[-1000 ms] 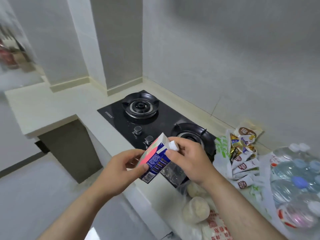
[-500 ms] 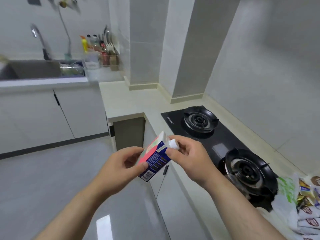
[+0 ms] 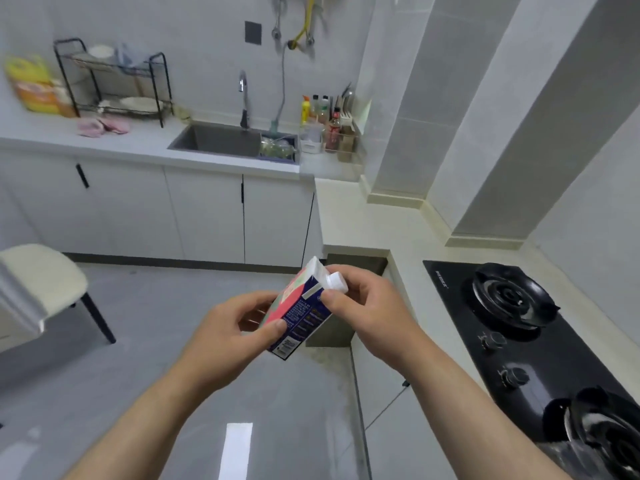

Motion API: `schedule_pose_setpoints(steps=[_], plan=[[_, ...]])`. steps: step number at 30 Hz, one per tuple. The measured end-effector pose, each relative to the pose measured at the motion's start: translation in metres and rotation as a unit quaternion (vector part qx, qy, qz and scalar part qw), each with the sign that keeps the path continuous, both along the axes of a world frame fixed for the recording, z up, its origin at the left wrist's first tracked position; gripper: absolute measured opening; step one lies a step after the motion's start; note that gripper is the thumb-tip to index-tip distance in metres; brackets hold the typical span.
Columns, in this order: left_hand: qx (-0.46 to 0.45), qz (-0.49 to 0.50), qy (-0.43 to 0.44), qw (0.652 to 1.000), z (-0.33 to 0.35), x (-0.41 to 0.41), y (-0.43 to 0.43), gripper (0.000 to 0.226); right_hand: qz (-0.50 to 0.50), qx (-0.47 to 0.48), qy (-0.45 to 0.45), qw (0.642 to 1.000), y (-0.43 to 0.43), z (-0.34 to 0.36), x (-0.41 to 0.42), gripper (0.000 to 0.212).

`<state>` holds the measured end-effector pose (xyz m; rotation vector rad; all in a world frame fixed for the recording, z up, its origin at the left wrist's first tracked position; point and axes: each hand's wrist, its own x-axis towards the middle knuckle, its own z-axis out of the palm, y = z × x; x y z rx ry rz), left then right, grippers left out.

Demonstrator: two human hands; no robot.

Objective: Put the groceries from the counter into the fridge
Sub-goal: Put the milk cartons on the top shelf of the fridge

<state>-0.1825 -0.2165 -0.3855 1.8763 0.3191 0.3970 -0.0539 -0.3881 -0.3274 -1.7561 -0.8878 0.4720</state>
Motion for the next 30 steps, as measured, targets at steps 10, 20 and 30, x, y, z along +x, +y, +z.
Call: schedule_pose_setpoints(steps=[10,20,30], plan=[[0.009,0.192,0.023,0.981,-0.002,-0.082,0.034,0.041,0.182,0.005,0.032,0.983,0.092,-0.004,-0.028,0.017],[0.02,0.365,0.029,0.93,0.022,-0.126,0.014,0.045,0.367,0.035,0.063,0.927,0.148,0.0,-0.04,0.024],[0.025,0.517,0.018,0.856,0.035,-0.167,-0.029,0.047,0.517,0.051,0.073,0.852,0.177,0.008,-0.081,0.023]])
